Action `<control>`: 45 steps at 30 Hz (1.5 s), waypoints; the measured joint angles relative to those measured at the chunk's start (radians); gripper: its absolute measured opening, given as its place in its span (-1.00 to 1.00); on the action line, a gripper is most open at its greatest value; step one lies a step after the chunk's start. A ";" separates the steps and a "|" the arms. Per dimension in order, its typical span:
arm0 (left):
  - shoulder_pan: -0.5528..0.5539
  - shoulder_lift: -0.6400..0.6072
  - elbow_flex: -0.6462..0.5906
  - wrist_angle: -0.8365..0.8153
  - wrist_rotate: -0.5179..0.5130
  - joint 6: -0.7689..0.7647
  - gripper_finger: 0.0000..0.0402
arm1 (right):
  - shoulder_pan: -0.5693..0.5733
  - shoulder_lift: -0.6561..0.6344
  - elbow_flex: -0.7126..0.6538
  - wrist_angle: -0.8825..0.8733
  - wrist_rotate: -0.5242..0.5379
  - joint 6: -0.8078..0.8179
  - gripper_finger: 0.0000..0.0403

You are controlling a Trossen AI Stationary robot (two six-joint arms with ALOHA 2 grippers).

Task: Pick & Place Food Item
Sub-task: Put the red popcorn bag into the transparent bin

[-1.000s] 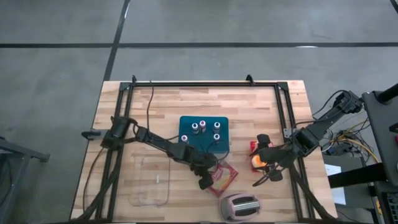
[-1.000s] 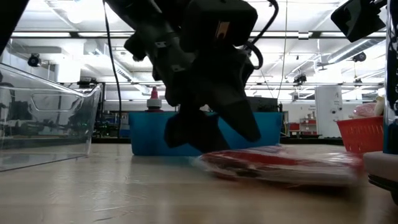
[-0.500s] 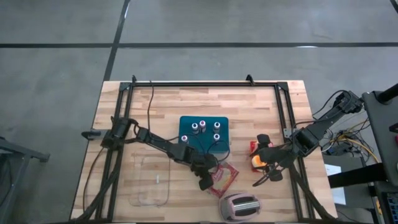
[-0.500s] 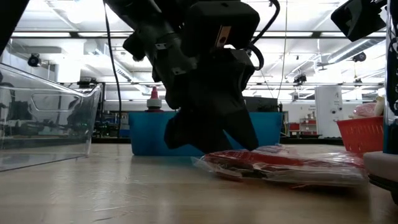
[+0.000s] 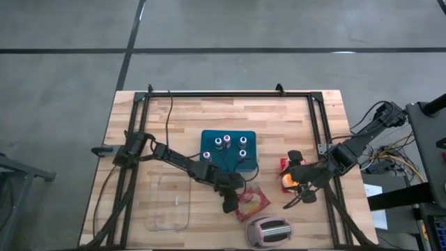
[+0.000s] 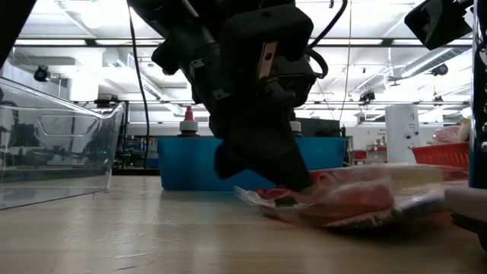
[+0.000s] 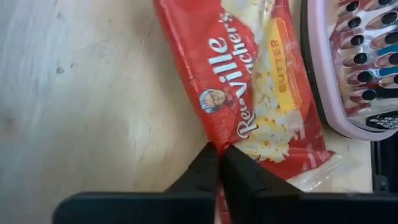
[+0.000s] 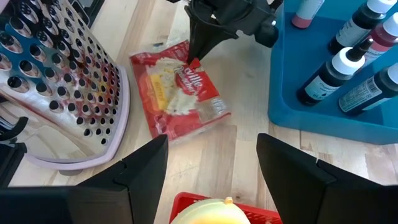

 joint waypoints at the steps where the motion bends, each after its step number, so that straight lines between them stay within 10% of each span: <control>1: 0.000 0.000 0.000 0.001 -0.001 0.009 -0.94 | 0.000 0.000 0.000 0.000 0.000 0.000 0.19; 28: -0.028 -0.014 0.000 -0.044 -0.014 0.072 -1.00 | 0.000 0.000 0.000 0.013 0.001 0.000 0.19; 45: -0.071 -0.171 -0.021 -0.133 -0.273 0.207 -1.00 | 0.000 0.000 0.000 0.046 0.015 -0.005 0.18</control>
